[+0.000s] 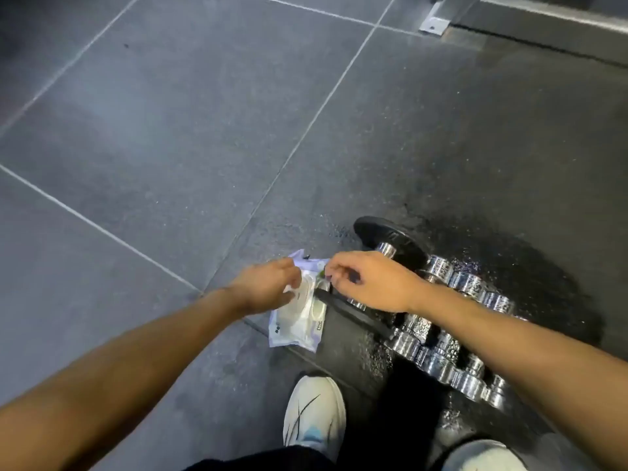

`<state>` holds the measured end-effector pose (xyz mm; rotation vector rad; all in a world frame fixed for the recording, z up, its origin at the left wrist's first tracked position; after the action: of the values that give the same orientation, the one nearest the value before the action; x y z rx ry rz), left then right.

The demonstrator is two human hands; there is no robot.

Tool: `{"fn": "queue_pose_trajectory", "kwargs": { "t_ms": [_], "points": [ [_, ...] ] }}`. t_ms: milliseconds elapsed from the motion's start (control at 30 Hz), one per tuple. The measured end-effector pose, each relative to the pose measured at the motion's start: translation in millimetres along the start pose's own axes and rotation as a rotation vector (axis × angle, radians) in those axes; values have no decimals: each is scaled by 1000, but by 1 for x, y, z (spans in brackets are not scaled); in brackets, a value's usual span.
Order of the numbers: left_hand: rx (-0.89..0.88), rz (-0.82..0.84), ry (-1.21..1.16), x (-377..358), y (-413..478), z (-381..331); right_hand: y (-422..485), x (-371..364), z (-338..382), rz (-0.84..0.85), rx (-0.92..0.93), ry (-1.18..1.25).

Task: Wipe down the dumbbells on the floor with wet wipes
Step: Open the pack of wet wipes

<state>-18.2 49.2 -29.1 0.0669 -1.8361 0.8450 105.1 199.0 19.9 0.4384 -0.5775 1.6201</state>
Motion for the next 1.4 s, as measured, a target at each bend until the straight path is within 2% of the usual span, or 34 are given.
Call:
{"fn": "queue_pose_trajectory", "kwargs": {
  "t_ms": [67, 133, 267, 467, 600, 800, 900, 1067, 1233, 1300, 1400],
  "points": [
    [19, -51, -38, 1, 0, 2, 9, -5, 11, 15, 54, -98],
    [29, -78, -121, 3, 7, 6, 21, -16, 20, 99, 69, -199],
    [25, 6, -201, 1, 23, 14, 54, -47, 32, 280, 36, -503],
    [22, 79, -177, -2, 47, 28, 90, -91, 35, 342, -48, -727],
    [37, 118, -204, -2, 57, 30, 88, -106, 46, 329, 25, -856],
    [76, 146, -219, -2, 65, 32, 90, -118, 40, 354, -73, -955],
    [67, 162, -197, -2, 66, 31, 92, -131, 40, 411, -25, -1016],
    [55, 142, -245, -3, 64, 35, 92, -131, 42, 400, 40, -1053],
    [28, 151, -317, 1, 59, 42, 96, -132, 36, 414, -8, -1017],
    [25, 105, -386, 2, 53, 48, 98, -131, 35, 376, -24, -974],
    [54, -74, -494, -4, 40, 53, 97, -128, 33, 334, -19, -924]
  ]
}}
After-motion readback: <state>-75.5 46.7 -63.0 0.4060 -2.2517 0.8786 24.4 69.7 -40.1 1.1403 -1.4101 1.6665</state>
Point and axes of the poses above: each hand's wrist, its own y-axis towards the middle knuckle, its own x-axis out of the back of the hand, z = x × y, the point moved 6 cm from there along y, towards the middle knuckle, and after that the axes turned 8 degrees about x, right-handed, at the moved point
